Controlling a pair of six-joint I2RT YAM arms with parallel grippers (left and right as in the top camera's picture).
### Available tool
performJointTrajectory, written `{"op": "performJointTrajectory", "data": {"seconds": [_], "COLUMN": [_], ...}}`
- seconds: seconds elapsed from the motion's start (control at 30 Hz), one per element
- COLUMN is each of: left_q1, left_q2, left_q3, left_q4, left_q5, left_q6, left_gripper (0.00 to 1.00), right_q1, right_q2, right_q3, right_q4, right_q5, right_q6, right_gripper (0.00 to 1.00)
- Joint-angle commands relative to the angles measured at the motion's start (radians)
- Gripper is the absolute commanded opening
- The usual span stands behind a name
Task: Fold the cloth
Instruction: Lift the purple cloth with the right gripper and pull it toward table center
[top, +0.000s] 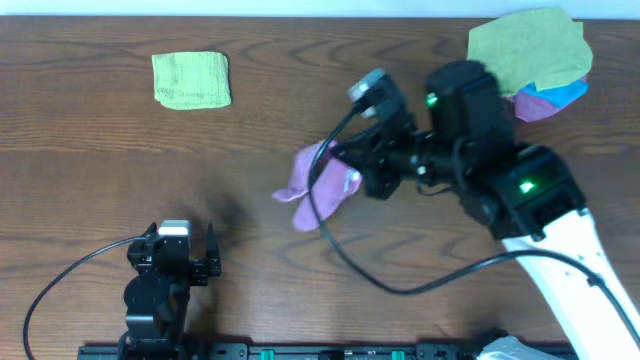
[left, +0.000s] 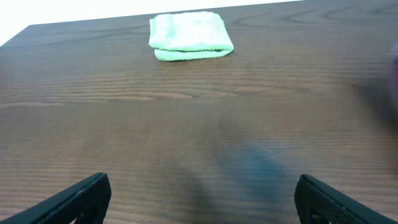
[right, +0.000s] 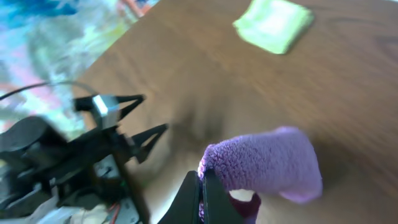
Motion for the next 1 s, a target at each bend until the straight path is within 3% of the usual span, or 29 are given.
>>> {"op": "performJointTrajectory", "data": {"seconds": [0.0, 0.23, 0.43, 0.63, 0.7, 0.73, 0.77, 0.87, 0.97], "left_q1": [0.003, 0.003, 0.003, 0.003, 0.003, 0.003, 0.003, 0.003, 0.003], "left_q2": [-0.006, -0.006, -0.006, -0.006, -0.006, -0.006, -0.006, -0.006, -0.006], "left_q3": [-0.019, -0.019, -0.019, -0.019, -0.019, -0.019, -0.019, -0.019, -0.019], "left_q4": [-0.003, -0.003, -0.003, -0.003, -0.003, -0.003, -0.003, -0.003, -0.003], "left_q5": [-0.009, -0.009, -0.009, -0.009, -0.009, -0.009, -0.009, -0.009, -0.009], "left_q6": [0.014, 0.014, 0.014, 0.014, 0.014, 0.014, 0.014, 0.014, 0.014], "left_gripper": [0.96, 0.95, 0.96, 0.95, 0.95, 0.95, 0.95, 0.95, 0.96], "right_q1": [0.051, 0.006, -0.166, -0.39, -0.436, -0.453, -0.465, -0.47, -0.46], "right_q2": [0.026, 0.141, 0.265, 0.374, 0.407, 0.421, 0.429, 0.43, 0.42], "right_q3": [0.013, 0.006, 0.003, 0.003, 0.003, 0.003, 0.003, 0.003, 0.003], "right_q4": [0.011, -0.004, 0.027, 0.211, 0.267, 0.29, 0.304, 0.309, 0.289], "right_q5": [-0.021, -0.001, 0.248, 0.407, 0.441, 0.44, 0.439, 0.439, 0.438], "right_q6": [0.019, -0.051, -0.117, -0.138, -0.138, -0.138, -0.138, -0.13, -0.062], "right_gripper": [0.01, 0.01, 0.01, 0.02, 0.25, 0.58, 0.7, 0.87, 0.88]}}
